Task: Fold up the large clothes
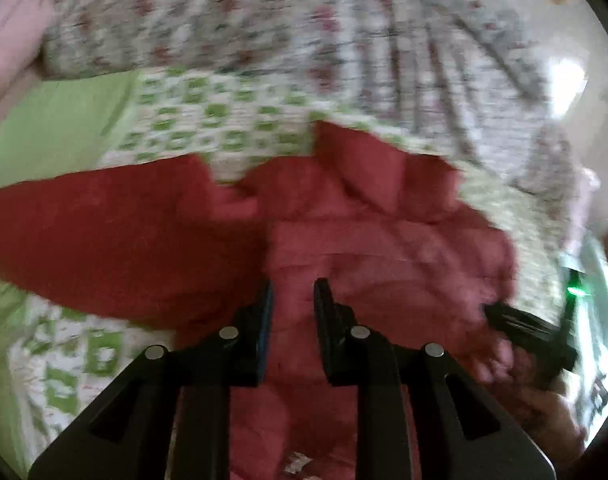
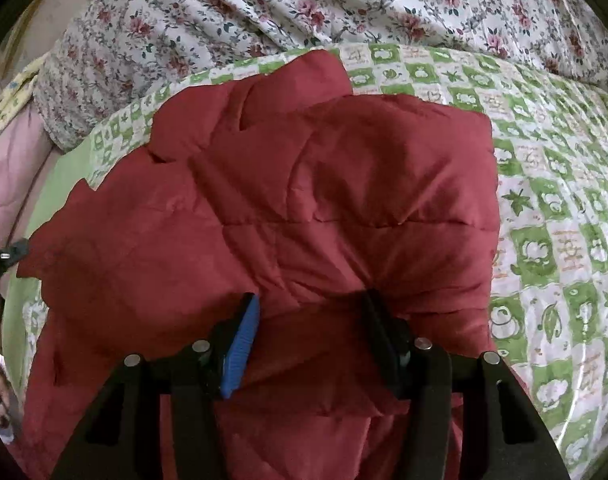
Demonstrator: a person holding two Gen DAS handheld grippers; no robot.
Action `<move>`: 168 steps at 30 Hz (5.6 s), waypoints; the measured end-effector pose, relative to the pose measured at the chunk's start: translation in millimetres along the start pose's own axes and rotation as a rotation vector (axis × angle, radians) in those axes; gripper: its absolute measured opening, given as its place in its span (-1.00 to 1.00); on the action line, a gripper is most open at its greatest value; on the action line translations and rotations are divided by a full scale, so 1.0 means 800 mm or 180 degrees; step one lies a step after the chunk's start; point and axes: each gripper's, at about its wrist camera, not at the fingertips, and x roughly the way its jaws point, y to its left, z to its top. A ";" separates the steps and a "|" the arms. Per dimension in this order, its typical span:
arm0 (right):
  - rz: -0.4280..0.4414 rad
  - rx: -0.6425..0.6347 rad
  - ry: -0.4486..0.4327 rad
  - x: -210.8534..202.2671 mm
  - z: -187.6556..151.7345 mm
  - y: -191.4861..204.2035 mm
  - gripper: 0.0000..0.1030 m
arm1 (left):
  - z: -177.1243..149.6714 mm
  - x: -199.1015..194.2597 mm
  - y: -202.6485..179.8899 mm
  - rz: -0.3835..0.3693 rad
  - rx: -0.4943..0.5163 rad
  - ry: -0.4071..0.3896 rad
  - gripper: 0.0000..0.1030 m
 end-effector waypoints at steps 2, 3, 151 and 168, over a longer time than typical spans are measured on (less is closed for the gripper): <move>-0.0052 -0.0039 -0.0011 0.002 -0.001 0.004 0.09 | -0.003 0.010 -0.018 -0.0109 0.0113 0.0091 -0.63; -0.0075 -0.0061 -0.0013 0.003 -0.001 0.006 0.09 | -0.007 0.022 -0.029 -0.0042 0.0220 0.0148 -0.63; 0.1494 0.1267 -0.0087 -0.061 0.008 -0.059 0.52 | -0.068 0.096 -0.232 -0.0615 0.0840 0.0218 -0.87; 0.1120 0.1162 -0.0225 -0.069 0.009 -0.077 -0.87 | -0.042 0.019 -0.137 -0.0633 0.0469 0.0189 0.01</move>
